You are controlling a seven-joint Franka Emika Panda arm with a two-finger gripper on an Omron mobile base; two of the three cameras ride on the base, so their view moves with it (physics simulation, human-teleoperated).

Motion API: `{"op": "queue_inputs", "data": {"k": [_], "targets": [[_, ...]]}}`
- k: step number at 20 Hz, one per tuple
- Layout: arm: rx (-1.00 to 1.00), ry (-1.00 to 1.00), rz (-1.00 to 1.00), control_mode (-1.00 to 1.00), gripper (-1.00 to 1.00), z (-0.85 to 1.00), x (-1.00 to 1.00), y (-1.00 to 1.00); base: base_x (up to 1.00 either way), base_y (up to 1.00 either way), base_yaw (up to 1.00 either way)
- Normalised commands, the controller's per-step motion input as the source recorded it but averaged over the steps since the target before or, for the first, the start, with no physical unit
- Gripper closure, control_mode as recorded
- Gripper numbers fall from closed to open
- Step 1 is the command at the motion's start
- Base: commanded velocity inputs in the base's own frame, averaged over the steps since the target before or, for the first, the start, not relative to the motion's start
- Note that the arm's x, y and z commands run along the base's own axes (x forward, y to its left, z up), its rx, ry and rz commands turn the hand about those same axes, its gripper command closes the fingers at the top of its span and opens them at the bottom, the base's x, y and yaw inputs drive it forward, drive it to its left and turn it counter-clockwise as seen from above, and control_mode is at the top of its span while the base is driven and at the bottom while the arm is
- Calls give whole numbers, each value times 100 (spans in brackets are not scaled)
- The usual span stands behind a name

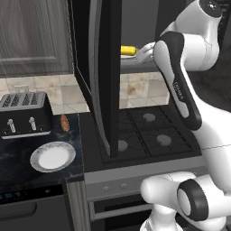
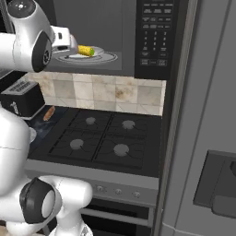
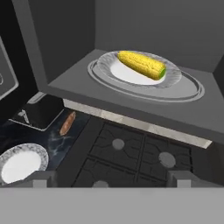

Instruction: Pick the corn from the microwave and place it on plate located on the counter.

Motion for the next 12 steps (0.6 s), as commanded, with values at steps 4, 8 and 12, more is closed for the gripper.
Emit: {"op": "queue_inputs", "data": {"k": [4, 8, 12], "targets": [[0, 1, 0, -100, -100, 22, 33, 3, 0, 0, 0], [0, 0, 0, -100, -100, 23, 54, 0, 0, 0, 0], [1, 0, 0, -100, -100, 11, 65, 0, 0, 0, 0]]}}
